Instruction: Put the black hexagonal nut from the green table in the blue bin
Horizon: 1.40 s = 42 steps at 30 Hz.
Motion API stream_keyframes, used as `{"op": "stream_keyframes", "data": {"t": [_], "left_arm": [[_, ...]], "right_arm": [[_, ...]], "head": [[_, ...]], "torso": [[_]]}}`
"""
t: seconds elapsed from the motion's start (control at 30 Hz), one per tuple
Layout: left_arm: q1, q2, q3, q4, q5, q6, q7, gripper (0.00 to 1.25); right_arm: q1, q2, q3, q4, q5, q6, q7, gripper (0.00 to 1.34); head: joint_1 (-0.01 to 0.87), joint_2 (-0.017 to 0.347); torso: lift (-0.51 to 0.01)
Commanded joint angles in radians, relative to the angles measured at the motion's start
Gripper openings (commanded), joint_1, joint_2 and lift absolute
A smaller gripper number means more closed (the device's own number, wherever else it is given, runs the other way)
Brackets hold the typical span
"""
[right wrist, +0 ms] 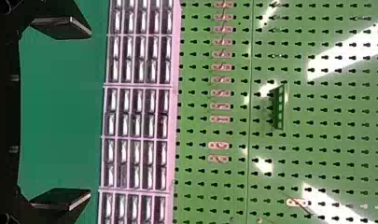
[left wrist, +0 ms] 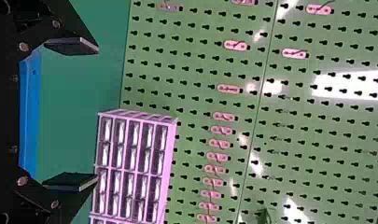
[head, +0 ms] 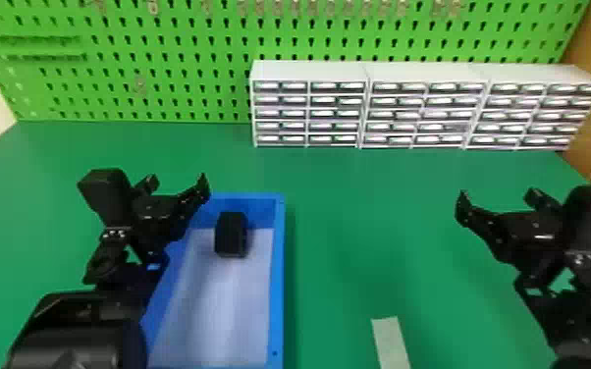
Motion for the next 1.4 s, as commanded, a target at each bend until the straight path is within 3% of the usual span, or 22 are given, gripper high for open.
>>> {"op": "stream_keyframes", "data": {"t": [0.0,1.37], "left_arm": [[-0.002,0.000,-0.001,0.000,0.001,0.000,0.000,0.95],[0.000,0.000,0.002,0.000,0.000,0.000,0.000,0.95]], "right_arm": [[0.000,-0.001,0.000,0.000,-0.002,0.000,0.001,1.23],[-0.006,-0.005,0.011,0.012,0.002,0.000,0.000,1.23]], "head": [[0.686,0.051],[0.686,0.051]], "torso": [[-0.097],[-0.097]]}}
